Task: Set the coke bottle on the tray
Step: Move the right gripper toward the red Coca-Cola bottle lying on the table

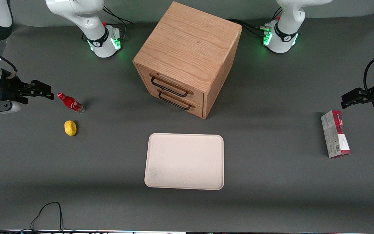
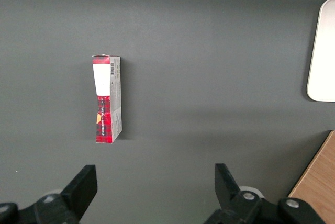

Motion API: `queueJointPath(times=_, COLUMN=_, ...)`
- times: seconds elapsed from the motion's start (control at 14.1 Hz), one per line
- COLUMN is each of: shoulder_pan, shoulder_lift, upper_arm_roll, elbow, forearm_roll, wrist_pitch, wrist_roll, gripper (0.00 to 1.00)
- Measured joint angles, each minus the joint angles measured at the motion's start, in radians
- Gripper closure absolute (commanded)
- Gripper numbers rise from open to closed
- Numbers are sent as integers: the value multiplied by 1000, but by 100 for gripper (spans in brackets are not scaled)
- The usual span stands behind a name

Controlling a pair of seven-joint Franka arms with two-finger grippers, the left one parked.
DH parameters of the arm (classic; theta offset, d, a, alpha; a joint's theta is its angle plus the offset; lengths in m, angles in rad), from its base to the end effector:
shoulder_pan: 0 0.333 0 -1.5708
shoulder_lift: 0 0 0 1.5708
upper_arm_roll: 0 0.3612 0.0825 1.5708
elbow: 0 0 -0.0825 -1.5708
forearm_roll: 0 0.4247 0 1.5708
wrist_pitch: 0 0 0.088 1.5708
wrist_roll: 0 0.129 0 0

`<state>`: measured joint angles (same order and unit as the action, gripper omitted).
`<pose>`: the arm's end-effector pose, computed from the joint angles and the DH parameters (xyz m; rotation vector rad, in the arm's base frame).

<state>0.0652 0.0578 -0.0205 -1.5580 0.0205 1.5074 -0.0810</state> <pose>0.6040 0.0301 0.6144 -3.1096 -0.1959 0.1684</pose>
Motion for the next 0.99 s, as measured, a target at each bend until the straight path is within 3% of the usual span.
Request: queueJointPath(times=0.99, shoulder_pan=-22, shoulder_lift=-3, upper_arm_roll=-39, elbow=2, forearm_roll=-2, wrist_pitch=-80, wrist_roll=-29, gripper=0)
